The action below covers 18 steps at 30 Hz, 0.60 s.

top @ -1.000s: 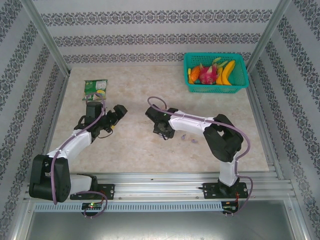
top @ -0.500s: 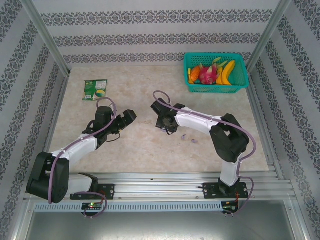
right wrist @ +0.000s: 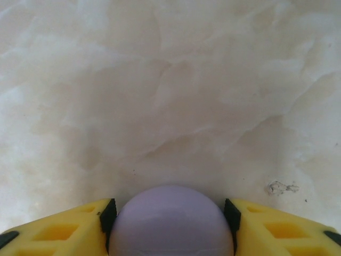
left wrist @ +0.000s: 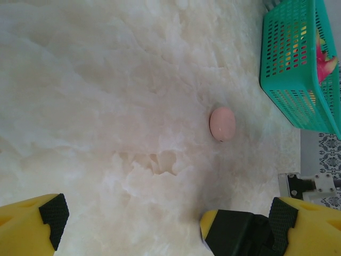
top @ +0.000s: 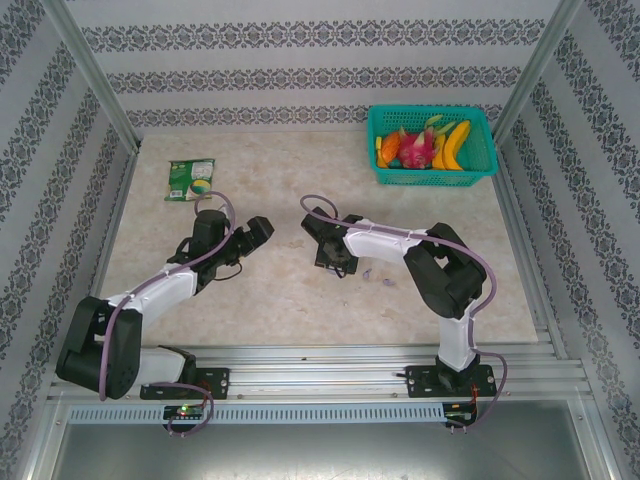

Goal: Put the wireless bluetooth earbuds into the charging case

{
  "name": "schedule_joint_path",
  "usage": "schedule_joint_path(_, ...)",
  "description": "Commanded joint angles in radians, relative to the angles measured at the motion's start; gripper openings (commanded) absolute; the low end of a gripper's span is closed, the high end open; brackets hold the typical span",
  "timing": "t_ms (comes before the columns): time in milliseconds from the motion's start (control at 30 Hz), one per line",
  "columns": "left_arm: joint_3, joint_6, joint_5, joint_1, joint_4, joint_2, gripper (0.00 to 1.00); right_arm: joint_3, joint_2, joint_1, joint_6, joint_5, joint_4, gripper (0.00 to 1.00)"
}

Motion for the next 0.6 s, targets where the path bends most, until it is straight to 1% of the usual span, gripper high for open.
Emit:
schedule_joint_path(0,0.029,0.017,-0.007,-0.016,0.054,0.012,0.98,-0.027,0.012,0.015,0.011,0.035,-0.049,0.61)
schedule_joint_path(167,0.039,0.015,0.002,-0.016,0.068,0.034,0.98,-0.032,0.004,0.033,0.027,0.044,-0.056,0.64)
schedule_joint_path(400,0.04,0.009,0.008,-0.019,0.084,0.049,0.98,-0.035,0.005,0.041,0.037,0.054,-0.066,0.64)
schedule_joint_path(567,0.04,0.007,0.004,-0.023,0.088,0.049,0.98,-0.037,0.011,0.044,0.05,0.061,-0.074,0.62)
